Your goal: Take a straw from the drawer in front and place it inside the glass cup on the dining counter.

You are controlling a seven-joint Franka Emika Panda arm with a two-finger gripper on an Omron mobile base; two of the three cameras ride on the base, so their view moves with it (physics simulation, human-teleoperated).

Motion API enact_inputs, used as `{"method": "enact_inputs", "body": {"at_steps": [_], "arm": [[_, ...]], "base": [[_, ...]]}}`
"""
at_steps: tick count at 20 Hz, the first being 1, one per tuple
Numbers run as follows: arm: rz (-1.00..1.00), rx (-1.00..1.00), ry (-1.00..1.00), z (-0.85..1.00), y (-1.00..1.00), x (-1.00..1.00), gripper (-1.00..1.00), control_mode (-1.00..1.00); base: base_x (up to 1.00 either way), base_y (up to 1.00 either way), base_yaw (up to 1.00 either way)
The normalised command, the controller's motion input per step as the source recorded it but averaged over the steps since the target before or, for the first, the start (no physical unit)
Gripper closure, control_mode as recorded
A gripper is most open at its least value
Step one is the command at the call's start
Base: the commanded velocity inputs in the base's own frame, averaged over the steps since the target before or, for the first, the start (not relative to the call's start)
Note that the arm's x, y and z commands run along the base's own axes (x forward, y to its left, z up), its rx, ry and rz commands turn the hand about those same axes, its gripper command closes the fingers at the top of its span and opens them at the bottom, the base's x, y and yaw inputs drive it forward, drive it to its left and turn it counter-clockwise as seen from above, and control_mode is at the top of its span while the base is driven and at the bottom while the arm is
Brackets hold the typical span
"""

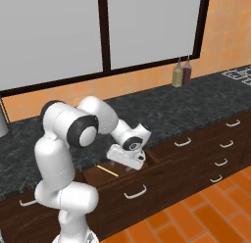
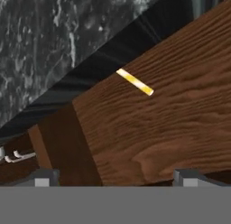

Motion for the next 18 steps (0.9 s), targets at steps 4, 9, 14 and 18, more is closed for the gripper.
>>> {"method": "enact_inputs", "body": {"at_steps": [4,9,14,18], "arm": [[0.08,0.00,0.03,-0.34,0.00,0.15,-1.00,-1.00],[0.06,0.00,0.02,-0.34,0.00,0.01,-1.00,-1.00],[0.03,0.00,0.00,-0.32,-0.02,-0.01,-1.00,-1.00],[0.00,0.00,0.02,-0.08,-0.05,-0.32,-1.00,-1.00]], "base": [[0.00,0.00,0.00],[0.00,0.00,0.00],[0.00,0.00,0.00],[0.00,0.00,0.00]]}}
